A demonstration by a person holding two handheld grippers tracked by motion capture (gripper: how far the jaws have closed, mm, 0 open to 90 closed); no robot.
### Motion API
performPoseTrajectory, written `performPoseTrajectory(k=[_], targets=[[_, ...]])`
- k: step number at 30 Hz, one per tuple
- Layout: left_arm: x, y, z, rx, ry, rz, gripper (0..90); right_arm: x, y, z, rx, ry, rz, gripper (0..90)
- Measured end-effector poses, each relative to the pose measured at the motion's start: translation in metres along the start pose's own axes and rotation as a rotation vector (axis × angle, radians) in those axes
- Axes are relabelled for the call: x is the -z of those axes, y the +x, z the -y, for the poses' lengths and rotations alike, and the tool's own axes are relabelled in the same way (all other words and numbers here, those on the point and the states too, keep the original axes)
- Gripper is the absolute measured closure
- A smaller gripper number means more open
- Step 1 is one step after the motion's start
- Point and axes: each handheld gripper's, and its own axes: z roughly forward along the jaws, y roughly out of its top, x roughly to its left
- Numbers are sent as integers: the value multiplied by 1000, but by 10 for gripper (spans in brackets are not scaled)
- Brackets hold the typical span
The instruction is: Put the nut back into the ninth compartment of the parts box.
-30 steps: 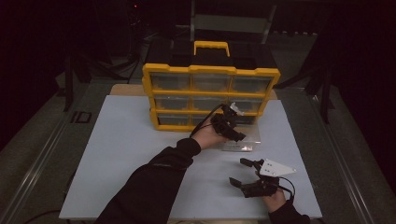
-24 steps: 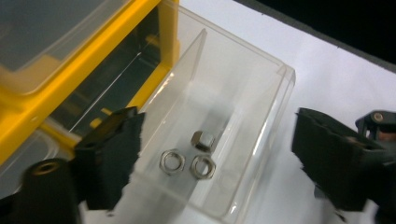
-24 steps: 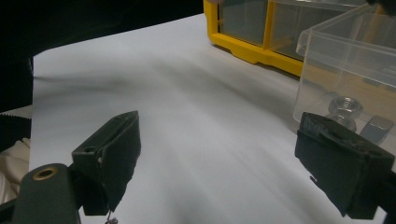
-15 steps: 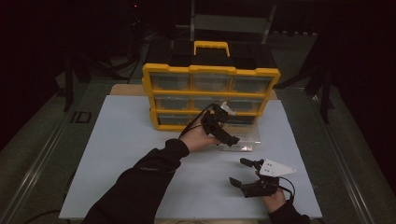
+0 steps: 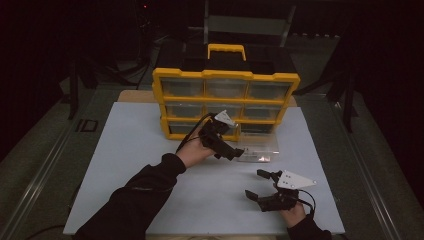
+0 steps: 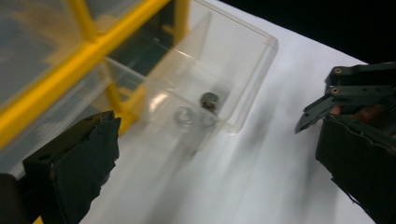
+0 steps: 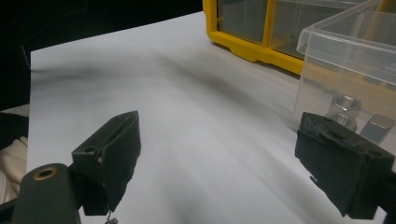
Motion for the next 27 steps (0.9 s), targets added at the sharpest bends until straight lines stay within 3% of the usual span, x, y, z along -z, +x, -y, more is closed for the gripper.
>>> performPoseTrajectory(k=[13,27], targets=[[41,11,52,-23,-48,-21,0,-1,1,-1,7,1,1,144],[75,10,99,2,-104,-46,0,-1,0,-1,9,0,4,144]])
